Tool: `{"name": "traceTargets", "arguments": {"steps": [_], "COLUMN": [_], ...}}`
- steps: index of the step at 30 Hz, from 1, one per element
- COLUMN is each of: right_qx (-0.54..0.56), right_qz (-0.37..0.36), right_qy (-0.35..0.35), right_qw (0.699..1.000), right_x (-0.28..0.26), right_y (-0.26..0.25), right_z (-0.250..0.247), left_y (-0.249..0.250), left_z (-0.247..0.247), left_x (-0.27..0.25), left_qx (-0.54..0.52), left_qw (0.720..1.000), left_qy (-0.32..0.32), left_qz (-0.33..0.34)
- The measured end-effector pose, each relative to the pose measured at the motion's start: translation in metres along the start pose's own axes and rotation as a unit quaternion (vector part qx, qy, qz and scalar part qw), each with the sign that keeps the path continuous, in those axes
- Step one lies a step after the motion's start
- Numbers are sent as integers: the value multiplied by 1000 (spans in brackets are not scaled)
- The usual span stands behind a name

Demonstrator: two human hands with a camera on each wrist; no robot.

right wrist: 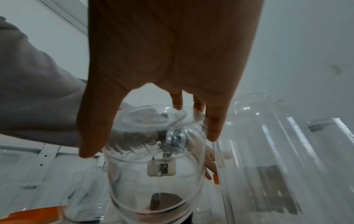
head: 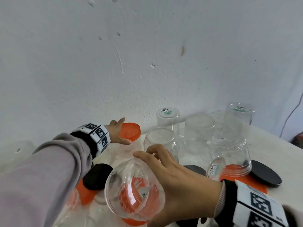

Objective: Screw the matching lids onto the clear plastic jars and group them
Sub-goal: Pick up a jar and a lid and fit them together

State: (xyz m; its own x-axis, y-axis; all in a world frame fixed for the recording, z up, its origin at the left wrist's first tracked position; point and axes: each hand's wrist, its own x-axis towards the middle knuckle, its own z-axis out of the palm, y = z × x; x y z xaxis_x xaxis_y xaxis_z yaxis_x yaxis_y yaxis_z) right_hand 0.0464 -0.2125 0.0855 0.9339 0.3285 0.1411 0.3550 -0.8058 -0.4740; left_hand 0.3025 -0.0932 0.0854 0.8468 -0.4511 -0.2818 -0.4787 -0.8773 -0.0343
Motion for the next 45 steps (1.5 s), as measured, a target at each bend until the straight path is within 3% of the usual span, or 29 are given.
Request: {"name": "traceTargets", "arguments": {"steps": [10,17,22,27,31,36,45], "right_qx": [-13,12,18,56,82,99,213], "right_qz": [2,7,10,15,12,49,110], "right_qy": [-41,-65,-48,-23,-8,5,-34], "right_qw": [999,998,999,998,997,994,970], "right_x": [-25,-49,-60,-69,-74,-78,-66], "right_y": [15,24,34,40,41,44,37], "right_z": [-14,-23,-25,-24,-23,-19,-6], "left_y": [20,55,72,78,83,81,43], "left_z": [-16,19,62,85,90,83,60], "left_x": [-60,-115,-133,-149,-154,-171,-224], "left_qx": [25,70,17,12,5,-104,-233], "left_qw": [998,990,986,998,996,993,966], "left_qy": [-16,-106,-154,-66,-89,-57,6], "left_qz": [58,61,65,17,-19,1,-111]}}
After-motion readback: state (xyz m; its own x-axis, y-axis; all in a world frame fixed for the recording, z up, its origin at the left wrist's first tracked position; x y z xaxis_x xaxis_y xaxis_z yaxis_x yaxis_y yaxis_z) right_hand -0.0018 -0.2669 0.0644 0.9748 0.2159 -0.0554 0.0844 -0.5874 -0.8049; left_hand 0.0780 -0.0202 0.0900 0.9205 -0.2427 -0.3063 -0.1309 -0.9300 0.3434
